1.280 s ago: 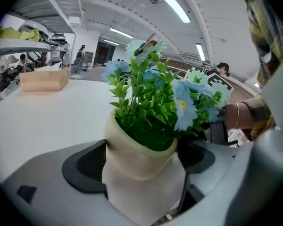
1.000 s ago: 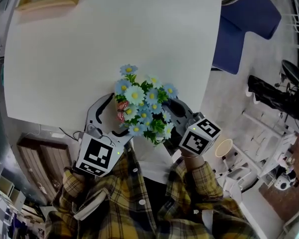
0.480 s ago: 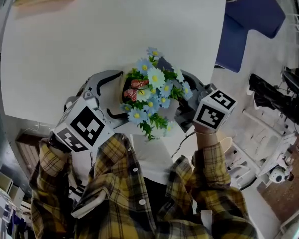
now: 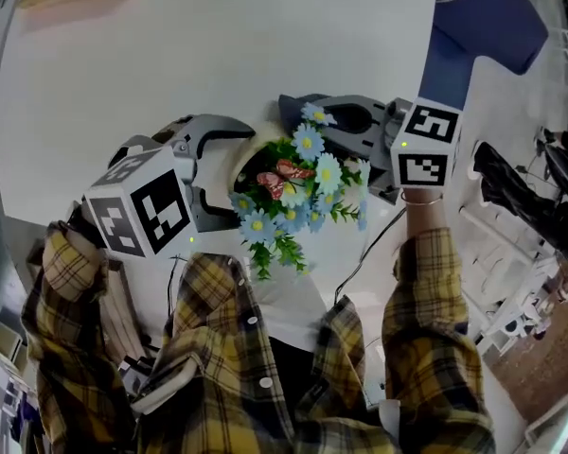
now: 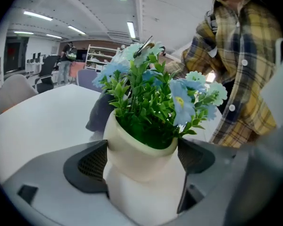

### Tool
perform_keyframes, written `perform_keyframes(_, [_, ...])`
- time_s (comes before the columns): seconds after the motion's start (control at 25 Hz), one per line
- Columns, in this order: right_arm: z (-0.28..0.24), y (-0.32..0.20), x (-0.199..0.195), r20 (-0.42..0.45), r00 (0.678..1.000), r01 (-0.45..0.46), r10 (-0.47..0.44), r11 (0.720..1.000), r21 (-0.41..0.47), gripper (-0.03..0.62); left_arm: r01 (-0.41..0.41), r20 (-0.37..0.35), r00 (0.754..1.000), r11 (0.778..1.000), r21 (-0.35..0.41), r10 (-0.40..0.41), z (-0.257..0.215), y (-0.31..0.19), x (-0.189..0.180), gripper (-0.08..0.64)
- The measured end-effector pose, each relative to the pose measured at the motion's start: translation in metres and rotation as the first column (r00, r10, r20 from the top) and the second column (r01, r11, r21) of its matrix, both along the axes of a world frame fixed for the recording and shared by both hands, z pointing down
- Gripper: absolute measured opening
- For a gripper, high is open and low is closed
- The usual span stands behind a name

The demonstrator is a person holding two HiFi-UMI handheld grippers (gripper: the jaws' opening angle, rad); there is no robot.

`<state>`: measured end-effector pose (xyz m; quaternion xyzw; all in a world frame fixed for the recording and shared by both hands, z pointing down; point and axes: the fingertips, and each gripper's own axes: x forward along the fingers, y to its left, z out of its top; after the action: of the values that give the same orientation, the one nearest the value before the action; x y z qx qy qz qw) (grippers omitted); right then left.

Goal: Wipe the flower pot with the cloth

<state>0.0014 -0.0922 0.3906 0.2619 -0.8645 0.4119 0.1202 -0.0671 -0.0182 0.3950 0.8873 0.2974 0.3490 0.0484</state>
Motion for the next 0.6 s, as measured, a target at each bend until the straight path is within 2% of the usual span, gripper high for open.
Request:
perform_keyframes(0.08, [-0.013,-0.003,-0.023,0.007,0.996,0.092,-0.092,0.996,0.001,0.021,-0.073,0.004,0.997,0.997,0.002,0.073,-0.013,0.004,-0.014,0.456])
perform_keyframes(0.16, [-0.005,0.001,-0.031,0.004,0.986,0.167,-0.167,0.986,-0.006,0.021,-0.146,0.007,0.989,0.989,0.006,0.146,-0.005,0.013,-0.014,0.456])
perform_keyframes(0.24, [0.018,0.009,-0.024,-0.008,0.978,0.207,-0.207,0.978,-0.019,0.021,-0.198,0.005,0.98,0.98,0.011,0.198,0.018,0.023,-0.001,0.457])
perform_keyframes(0.32, [0.038,0.015,-0.013,-0.013,0.977,0.21,-0.211,0.977,-0.026,0.021,-0.204,0.004,0.979,0.979,0.013,0.204,0.038,0.031,0.011,0.457])
perform_keyframes(0.44, [0.047,0.017,-0.005,0.004,0.987,0.164,-0.164,0.986,-0.029,0.021,-0.116,-0.011,0.993,0.993,-0.001,0.116,0.045,0.029,0.014,0.456])
perform_keyframes(0.52, [0.041,0.012,0.003,0.003,0.994,0.108,-0.108,0.994,-0.023,0.021,-0.009,-0.04,0.999,1.0,0.012,0.009,0.039,0.016,0.011,0.456])
perform_keyframes(0.6, [0.032,0.01,0.015,-0.007,0.999,0.035,-0.035,0.999,-0.013,0.021,0.108,-0.052,0.993,0.992,0.066,-0.105,0.035,0.001,0.003,0.454])
